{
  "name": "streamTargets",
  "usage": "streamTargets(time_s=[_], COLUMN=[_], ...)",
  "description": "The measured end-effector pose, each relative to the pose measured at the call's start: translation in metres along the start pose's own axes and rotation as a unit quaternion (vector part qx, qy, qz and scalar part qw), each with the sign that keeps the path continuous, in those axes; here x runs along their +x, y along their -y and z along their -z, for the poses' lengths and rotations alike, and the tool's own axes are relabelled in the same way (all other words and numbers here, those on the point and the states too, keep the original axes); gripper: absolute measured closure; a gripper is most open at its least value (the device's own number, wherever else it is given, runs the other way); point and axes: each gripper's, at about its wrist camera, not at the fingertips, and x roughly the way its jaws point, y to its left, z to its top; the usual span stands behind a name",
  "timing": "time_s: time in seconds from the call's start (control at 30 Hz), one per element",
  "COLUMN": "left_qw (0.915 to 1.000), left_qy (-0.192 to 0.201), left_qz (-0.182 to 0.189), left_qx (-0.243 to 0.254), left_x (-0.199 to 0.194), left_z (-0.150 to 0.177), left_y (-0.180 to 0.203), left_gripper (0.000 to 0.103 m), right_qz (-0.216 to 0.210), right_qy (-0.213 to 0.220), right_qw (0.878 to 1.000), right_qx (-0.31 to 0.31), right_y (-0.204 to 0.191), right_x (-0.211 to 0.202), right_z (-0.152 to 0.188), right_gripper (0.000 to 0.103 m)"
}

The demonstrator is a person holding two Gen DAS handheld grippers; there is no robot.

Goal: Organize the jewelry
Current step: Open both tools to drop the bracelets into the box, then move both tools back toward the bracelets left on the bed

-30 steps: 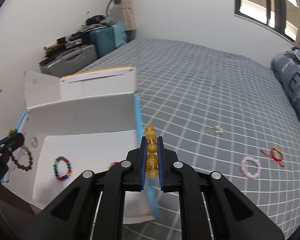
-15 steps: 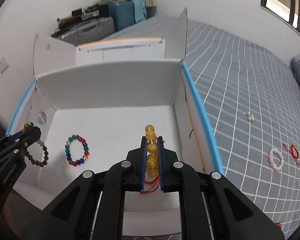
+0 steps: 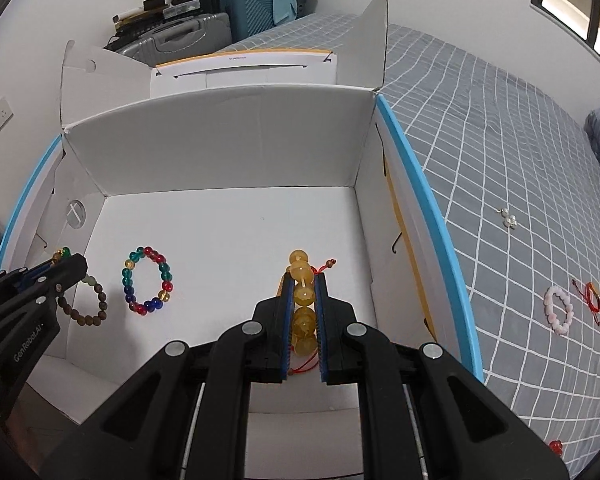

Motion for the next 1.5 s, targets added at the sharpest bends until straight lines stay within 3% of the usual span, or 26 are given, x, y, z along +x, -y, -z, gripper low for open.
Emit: streamTargets(time_s=[0.23, 0.27, 0.3, 0.37, 0.43, 0.5, 0.57, 0.67, 1.07, 1.5], left_qw=[1.0, 1.0, 1.0, 0.9998, 0.9994, 0.9989, 0.9983, 0.9972, 0.9955, 0.9864], left_qy=[-0.001, 0.001, 0.004, 0.019, 0.033, 0.043, 0.055, 0.069, 0.088, 0.089], left_qz=[0.006, 0.005, 0.005, 0.001, -0.011, -0.017, -0.019, -0.024, 0.014, 0.084], left_qx=[-0.002, -0.003, -0.003, -0.001, 0.004, 0.003, 0.005, 0.011, 0.031, 0.11], left_x=[-0.005, -0.007, -0.009, -0.017, -0.024, -0.03, -0.037, -0.046, -0.074, -0.093], left_z=[0.0, 0.0, 0.0, 0.001, 0.001, 0.0, -0.001, -0.001, 0.002, 0.016], left_y=[0.0, 0.0, -0.001, 0.0, 0.001, 0.001, 0.003, 0.007, 0.057, 0.2], left_gripper=[0.089, 0.084, 0.072, 0.054, 0.045, 0.023, 0.013, 0.008, 0.006, 0.006], right_qz=[0.004, 0.003, 0.003, 0.002, 0.003, 0.002, 0.015, 0.03, 0.07, 0.147], right_qy=[0.009, 0.011, 0.013, 0.023, 0.034, 0.047, 0.072, 0.104, 0.12, 0.096], right_qw=[1.0, 1.0, 1.0, 1.0, 0.999, 0.999, 0.997, 0.994, 0.99, 0.981], right_qx=[-0.011, -0.011, -0.012, -0.012, -0.011, -0.01, -0.014, -0.014, 0.024, 0.079], right_y=[-0.004, -0.004, -0.004, -0.003, -0.001, 0.002, 0.004, 0.015, 0.096, 0.23], right_x=[-0.006, -0.007, -0.009, -0.015, -0.023, -0.032, -0.044, -0.062, -0.103, -0.141], right_z=[0.0, 0.0, 0.0, 0.0, -0.001, -0.002, -0.001, -0.001, 0.017, 0.086], right_gripper=[0.091, 0.086, 0.08, 0.062, 0.049, 0.036, 0.017, 0.008, 0.008, 0.008])
